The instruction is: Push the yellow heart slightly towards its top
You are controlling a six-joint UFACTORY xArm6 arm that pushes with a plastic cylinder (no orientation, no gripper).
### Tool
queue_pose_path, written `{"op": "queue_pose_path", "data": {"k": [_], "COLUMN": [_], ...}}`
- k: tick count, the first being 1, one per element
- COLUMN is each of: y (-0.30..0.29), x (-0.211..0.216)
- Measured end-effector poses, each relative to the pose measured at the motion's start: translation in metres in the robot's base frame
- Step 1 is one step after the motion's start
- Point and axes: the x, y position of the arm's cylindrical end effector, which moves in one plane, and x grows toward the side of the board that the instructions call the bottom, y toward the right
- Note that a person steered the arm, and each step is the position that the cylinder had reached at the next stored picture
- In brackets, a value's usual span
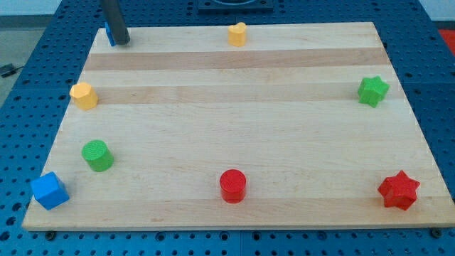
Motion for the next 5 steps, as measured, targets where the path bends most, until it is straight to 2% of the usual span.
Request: {"op": "queue_pose_path", "data": {"k": [1, 2, 3, 4, 5], "y": [0.000, 0.015, 0.074, 0.142, 0.193], "x": [-0.003, 0.013, 0.058, 0.076, 0.073]}}
